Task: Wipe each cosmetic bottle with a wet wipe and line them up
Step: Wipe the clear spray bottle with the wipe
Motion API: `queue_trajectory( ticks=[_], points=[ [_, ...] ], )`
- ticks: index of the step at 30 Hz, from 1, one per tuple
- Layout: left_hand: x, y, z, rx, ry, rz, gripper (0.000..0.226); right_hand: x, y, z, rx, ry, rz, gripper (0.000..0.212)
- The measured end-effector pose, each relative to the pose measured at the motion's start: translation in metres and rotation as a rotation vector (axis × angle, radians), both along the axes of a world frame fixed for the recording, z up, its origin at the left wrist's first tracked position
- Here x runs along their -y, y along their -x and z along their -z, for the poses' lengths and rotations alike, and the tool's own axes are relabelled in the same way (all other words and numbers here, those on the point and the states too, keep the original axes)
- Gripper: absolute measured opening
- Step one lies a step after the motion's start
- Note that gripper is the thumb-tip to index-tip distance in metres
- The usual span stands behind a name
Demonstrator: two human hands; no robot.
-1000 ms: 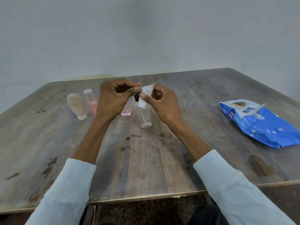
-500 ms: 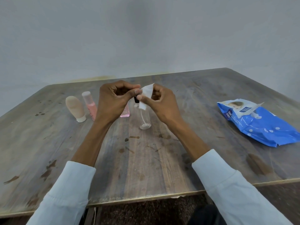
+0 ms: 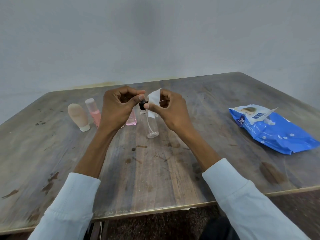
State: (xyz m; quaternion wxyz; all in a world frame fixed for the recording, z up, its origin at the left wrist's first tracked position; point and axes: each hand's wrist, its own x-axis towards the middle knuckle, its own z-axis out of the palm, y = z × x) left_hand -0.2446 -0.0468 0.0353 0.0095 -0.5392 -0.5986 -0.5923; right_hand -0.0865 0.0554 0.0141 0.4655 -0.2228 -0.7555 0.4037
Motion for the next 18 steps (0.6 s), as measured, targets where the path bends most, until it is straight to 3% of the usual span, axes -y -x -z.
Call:
queue_trajectory(
  ticks=[6, 9, 14, 18],
  points=[
    [0.0, -0.002, 0.0, 0.01, 0.009, 0.017, 0.012, 0.004, 0.001, 0.0, -0.014, -0.032, 0.018, 0.017],
    [0.0, -0.005, 0.0, 0.035, 0.001, 0.018, 0.012, 0.007, 0.0, -0.003, -0.051, -0.024, -0.007, 0.022],
    [0.001, -0.006, -0.001, 0.023, 0.007, 0.021, 0.009, 0.008, -0.007, -0.011, -0.204, 0.323, -0.252, 0.03],
    [0.004, -0.001, -0.002, 0.015, 0.047, 0.047, 0.01, -0.004, -0.016, -0.013, -0.395, 0.545, -0.175, 0.027]
  ],
)
